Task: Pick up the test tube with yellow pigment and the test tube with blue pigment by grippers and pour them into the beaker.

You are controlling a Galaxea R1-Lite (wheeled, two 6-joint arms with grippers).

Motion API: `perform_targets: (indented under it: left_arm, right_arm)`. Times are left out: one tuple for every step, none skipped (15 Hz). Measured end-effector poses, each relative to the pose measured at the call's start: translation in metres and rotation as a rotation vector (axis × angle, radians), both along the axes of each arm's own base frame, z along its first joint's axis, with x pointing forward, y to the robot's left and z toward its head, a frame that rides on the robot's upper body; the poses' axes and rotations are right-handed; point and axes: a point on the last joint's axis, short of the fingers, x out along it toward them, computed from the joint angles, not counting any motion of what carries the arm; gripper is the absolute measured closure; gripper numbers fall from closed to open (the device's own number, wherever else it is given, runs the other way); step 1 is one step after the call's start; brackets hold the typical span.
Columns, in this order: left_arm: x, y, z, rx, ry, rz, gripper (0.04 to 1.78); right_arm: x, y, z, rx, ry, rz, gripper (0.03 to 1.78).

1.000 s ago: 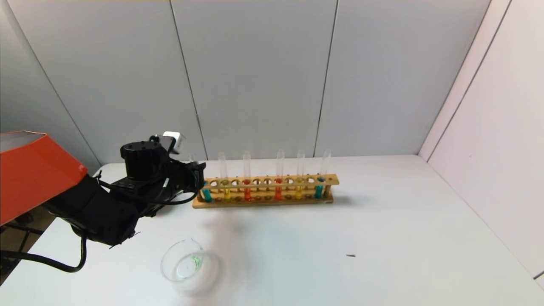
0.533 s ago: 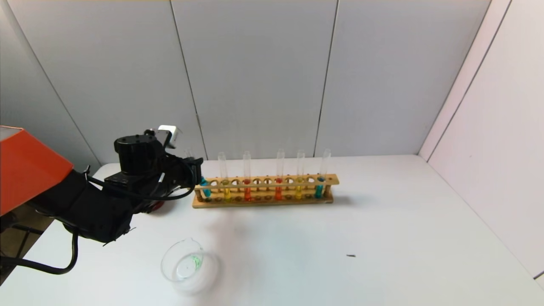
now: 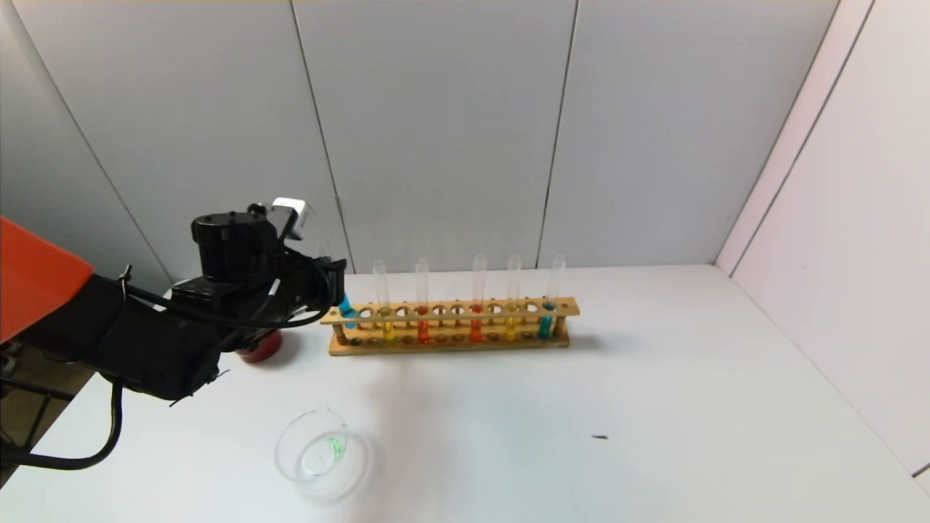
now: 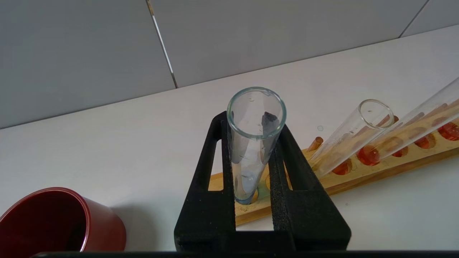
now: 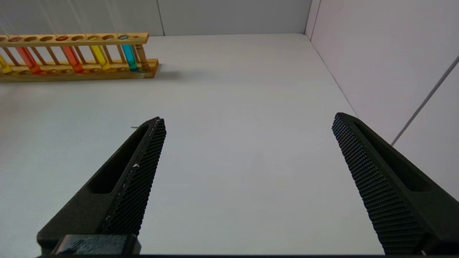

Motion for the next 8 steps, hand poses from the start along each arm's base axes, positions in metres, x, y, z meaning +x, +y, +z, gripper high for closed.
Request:
perform_targets:
  left_arm:
    - [0.0,0.0,0.002,0.003,0.007,0.0,1.5]
    - [0.0,-0.001,0.005,0.005,0.01,0.0,1.5]
    - [0.0,-0.001,0.008,0.005,0.007,-0.001,1.5]
    - [0.0,-0.001,0.011,0.004,0.006,-0.001,1.5]
    - [0.0,-0.001,0.014,0.005,0.009,-0.001,1.5]
    - [0.0,-0.001,0.016,0.006,0.01,-0.001,1.5]
    - [-0.001,-0.001,0.02,0.005,0.006,-0.001,1.5]
    - [-0.001,-0.001,0.025,0.004,0.003,-0.001,1.5]
  right_arm:
    - [0.0,0.0,0.0,0.0,0.0,0.0,0.11]
    - [0.0,0.0,0.0,0.0,0.0,0.0,0.11]
    - [0.0,0.0,0.0,0.0,0.0,0.0,0.11]
    - [0.0,0.0,0.0,0.0,0.0,0.0,0.11]
    - [0.0,0.0,0.0,0.0,0.0,0.0,0.11]
    - [0.0,0.0,0.0,0.0,0.0,0.0,0.11]
    - [0.0,0.0,0.0,0.0,0.0,0.0,0.11]
    - [0.0,0.0,0.0,0.0,0.0,0.0,0.11]
